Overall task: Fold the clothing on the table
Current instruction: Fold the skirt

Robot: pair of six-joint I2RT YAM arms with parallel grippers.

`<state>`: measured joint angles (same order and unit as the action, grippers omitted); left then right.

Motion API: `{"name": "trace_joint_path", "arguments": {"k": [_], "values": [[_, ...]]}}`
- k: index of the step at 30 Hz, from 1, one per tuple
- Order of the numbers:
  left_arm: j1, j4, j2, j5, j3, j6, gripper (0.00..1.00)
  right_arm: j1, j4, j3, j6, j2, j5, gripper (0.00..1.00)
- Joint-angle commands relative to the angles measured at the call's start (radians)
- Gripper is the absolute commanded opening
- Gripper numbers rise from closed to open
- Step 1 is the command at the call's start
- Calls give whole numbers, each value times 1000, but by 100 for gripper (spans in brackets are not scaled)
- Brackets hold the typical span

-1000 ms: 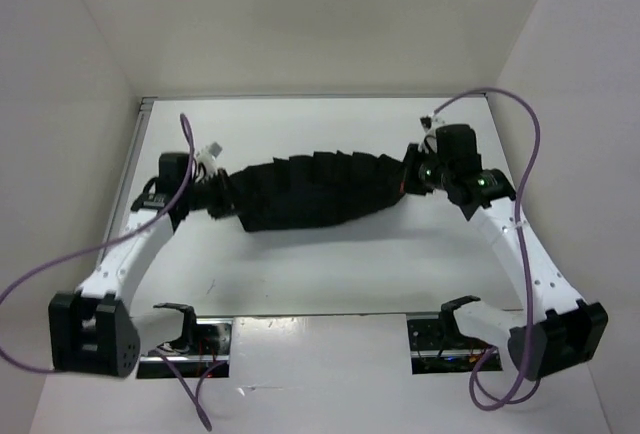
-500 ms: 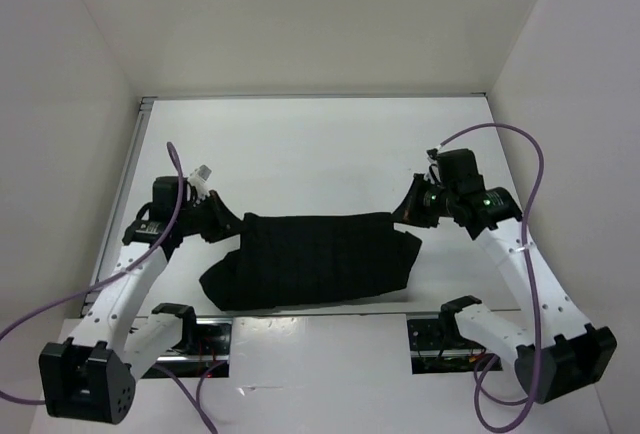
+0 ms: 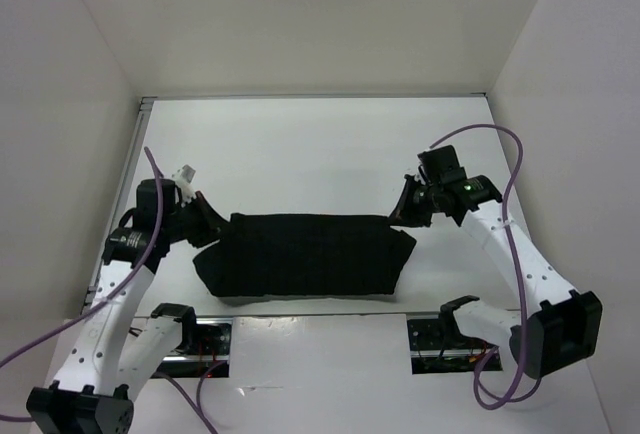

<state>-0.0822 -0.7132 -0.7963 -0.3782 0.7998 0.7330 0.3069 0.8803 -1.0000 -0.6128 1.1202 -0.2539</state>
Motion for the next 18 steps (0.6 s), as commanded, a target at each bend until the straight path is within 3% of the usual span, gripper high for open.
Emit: {"name": "trace_joint_path", "arguments": {"k": [1,9,14,18], "values": [[-4,-95,43,18,-8,40,3,17,-49,-14,-10,42,45,0],[-22,-226,31,116,-4,54,3,80,-99,-72,-10,174,74,0],[-22,-217,-1,153,-24,63,3,101,-132,-81,-10,217,74,0],[-22,-180,-37,176,-24,63,12,110,-132,-81,-10,236,85,0]]}}
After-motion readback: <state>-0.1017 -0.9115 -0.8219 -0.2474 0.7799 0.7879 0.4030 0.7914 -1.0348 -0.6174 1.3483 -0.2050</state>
